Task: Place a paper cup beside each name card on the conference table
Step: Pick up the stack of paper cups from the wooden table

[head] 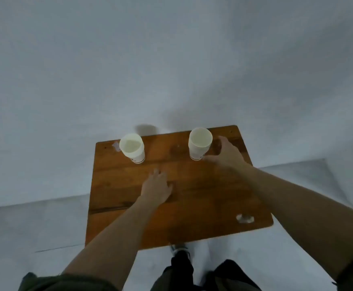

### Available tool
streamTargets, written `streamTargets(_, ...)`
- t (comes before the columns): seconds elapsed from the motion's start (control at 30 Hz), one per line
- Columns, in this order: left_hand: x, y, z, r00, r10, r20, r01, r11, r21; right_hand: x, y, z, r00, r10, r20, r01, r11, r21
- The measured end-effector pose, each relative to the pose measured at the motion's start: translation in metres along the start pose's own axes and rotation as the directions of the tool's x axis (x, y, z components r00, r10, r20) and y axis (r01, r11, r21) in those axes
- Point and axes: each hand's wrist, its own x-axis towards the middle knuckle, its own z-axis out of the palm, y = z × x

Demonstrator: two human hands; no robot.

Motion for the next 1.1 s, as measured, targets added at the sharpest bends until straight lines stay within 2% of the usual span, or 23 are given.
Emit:
streamTargets(0.13, 0.018, -0.009, 0.016, 1.000, 0.013, 0.008, -0.013, 0.997, 0.082, 0.020, -0.007, 0.013, 0.999, -0.042, -0.017, 0.043, 0.991, 0.125)
streamTargets(0.27, 0.023, -0.018, 0.044, 0.998, 0.031, -0.056, -0.022, 0.988, 0.151, 0.032, -0.010, 0.030, 0.996, -0.045, -0.074, 0.060, 0.975, 0.213)
streamTargets(0.47, 0.025, -0.032, 0.077, 0.983, 0.077, -0.166, -0.040, 0.975, 0.217, 0.039, -0.008, 0.044, 0.991, -0.032, -0.128, 0.061, 0.972, 0.228)
streamTargets(0.73, 0.029, -0.038, 0.091, 0.974, 0.072, -0.214, -0.033, 0.983, 0.181, 0.039, -0.003, 0.044, 0.989, -0.070, -0.133, 0.096, 0.975, 0.200)
streamTargets(0.97, 0.023, -0.029, 0.081, 0.987, 0.035, -0.155, -0.005, 0.981, 0.195, 0.028, -0.005, 0.040, 0.990, -0.116, -0.079, 0.131, 0.966, 0.221)
streamTargets(1.03, 0.020, -0.019, 0.069, 0.992, -0.006, -0.127, 0.025, 0.989, 0.144, 0.020, -0.007, 0.038, 0.991, -0.127, -0.039, 0.133, 0.956, 0.262)
streamTargets(1.1, 0.009, -0.009, 0.058, 0.989, -0.076, -0.124, 0.077, 0.997, 0.007, 0.010, -0.011, 0.034, 0.985, -0.174, 0.017, 0.161, 0.944, 0.287)
